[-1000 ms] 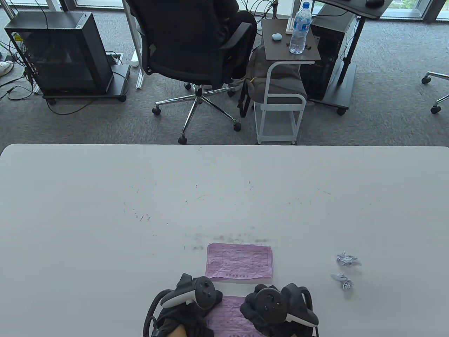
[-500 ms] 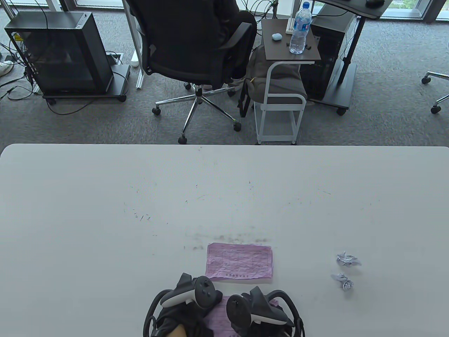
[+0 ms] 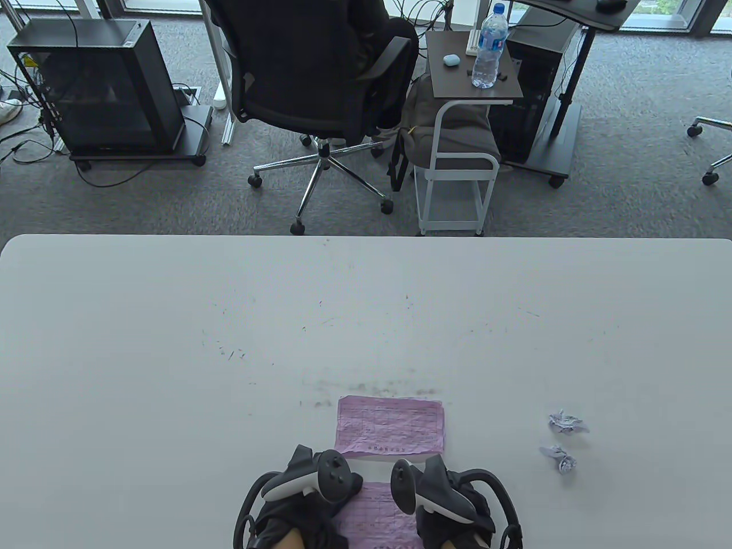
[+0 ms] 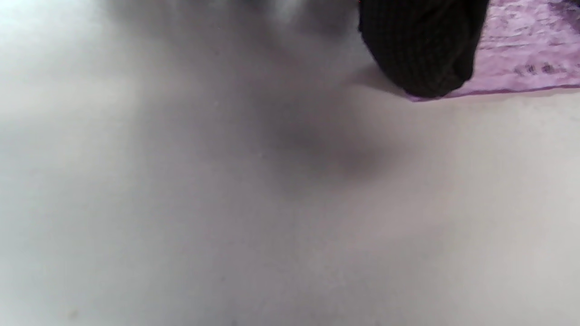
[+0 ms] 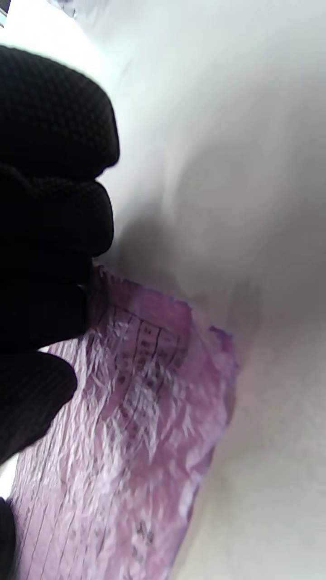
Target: Flatten crumpled invoices and stack
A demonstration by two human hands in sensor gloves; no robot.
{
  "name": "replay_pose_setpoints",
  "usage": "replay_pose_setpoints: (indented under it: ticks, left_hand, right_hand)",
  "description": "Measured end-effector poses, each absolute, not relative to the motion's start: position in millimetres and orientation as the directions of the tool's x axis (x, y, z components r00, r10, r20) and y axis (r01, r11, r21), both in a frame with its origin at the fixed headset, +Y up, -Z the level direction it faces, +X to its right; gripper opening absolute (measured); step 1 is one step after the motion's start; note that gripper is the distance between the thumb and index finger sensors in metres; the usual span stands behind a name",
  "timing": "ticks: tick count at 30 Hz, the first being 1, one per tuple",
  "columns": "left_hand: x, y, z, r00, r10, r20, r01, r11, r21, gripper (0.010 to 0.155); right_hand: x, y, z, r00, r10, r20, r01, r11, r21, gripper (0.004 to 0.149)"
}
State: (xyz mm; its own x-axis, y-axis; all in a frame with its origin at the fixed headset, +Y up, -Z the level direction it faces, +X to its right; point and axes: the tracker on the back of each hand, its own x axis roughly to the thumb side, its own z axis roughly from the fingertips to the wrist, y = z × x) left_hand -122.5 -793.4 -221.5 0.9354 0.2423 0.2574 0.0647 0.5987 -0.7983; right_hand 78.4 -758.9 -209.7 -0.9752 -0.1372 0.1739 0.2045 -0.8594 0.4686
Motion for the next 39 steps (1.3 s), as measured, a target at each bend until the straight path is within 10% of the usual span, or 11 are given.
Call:
replay_pose_setpoints:
  ticks: [6,11,21,39]
  left_hand:
    - [-123,-793,-222,0.935,0.245,0.257,0.063,0.597,-0.8,0.091]
    - [-123,-794,-222,0.934,0.249,0.255,0.06,0.594,-0.802,0.091]
    - [-123,-793,-222,0.933,0.251,0.259,0.063,0.594,-0.802,0.091]
    - [-121,-793,-222,0.933,0.25,0.257,0.061,0.596,-0.801,0.091]
  right_hand:
    - [95,-747,-212,-0.971,-0.121,0.204,0.187,-0.919,0.346,0.051]
    - [77,-740,-200,-0.868,0.293,0.4,-0.125,-0.91,0.395,0.056]
    - [19,-764,-174,-0.644,0.213,0.734,0.205,-0.877,0.435,0.046]
    - [80,-772,-207,-0.904,0.317,0.287,0.013,-0.651,0.759,0.036]
